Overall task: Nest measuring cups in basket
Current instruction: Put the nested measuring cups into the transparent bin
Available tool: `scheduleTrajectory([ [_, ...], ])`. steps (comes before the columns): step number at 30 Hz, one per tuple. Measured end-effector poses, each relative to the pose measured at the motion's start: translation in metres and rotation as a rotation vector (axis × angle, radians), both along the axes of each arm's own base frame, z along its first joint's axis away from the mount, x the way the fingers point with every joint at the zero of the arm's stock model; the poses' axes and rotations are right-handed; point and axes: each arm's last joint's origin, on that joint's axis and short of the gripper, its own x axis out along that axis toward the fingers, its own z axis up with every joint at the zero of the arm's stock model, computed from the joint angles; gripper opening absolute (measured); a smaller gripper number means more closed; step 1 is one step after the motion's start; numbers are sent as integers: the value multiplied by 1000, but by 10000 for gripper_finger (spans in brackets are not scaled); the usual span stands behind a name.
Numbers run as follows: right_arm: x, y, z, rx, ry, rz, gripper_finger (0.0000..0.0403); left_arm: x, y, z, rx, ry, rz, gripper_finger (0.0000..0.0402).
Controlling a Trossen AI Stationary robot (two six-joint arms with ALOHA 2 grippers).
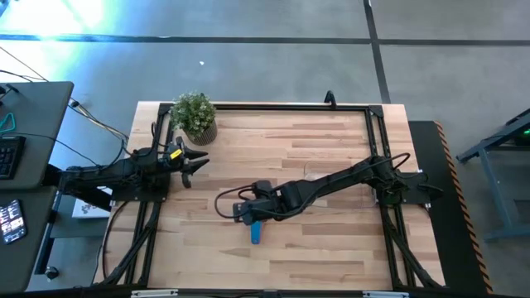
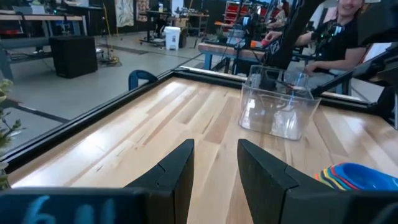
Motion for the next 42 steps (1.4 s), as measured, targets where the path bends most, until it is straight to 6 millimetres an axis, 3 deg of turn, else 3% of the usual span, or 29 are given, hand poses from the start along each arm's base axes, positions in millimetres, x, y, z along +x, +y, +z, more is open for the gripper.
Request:
scheduleTrajectory([
  [10, 0, -7, 10, -86, -34, 95, 90, 0, 0, 0, -1, 0, -1, 113],
  [19, 1, -14, 55, -150, -163, 112, 90, 0, 0, 0, 0, -1, -2, 113],
  [28, -14, -22, 99, -197, -177, 118, 90, 0, 0, 0, -1, -1, -2, 113],
  [42, -27, -36, 112, -175, -144, 103, 90, 0, 0, 0, -1, -2, -2, 113],
])
